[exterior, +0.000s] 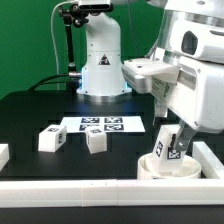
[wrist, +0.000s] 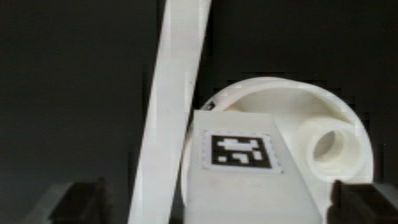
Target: Assemble stool
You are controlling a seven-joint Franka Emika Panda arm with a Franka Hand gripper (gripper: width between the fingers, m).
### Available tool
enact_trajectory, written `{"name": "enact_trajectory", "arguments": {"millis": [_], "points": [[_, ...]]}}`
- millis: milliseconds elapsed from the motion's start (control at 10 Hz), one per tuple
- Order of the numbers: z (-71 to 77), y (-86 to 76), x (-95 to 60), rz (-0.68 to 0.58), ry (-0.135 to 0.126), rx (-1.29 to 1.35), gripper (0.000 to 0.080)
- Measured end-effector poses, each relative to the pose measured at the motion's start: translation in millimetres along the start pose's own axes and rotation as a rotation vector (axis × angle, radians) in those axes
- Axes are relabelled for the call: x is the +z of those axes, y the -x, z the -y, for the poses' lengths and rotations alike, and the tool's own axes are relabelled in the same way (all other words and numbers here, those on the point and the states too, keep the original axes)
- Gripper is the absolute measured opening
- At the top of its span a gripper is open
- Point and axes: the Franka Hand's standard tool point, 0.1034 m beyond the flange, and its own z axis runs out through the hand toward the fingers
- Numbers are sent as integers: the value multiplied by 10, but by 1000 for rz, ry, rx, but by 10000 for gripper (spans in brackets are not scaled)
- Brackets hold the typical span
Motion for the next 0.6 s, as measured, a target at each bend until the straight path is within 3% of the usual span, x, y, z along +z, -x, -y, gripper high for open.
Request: {"name": "enact_trajectory", "arguments": {"millis": [100, 200, 300, 600], "points": [[1, 8, 2, 0, 0, 1, 514], [5, 15, 6, 0, -2, 2, 375], [7, 20, 8, 0, -3, 3, 337], [14, 29, 10, 0, -6, 37, 337]]}}
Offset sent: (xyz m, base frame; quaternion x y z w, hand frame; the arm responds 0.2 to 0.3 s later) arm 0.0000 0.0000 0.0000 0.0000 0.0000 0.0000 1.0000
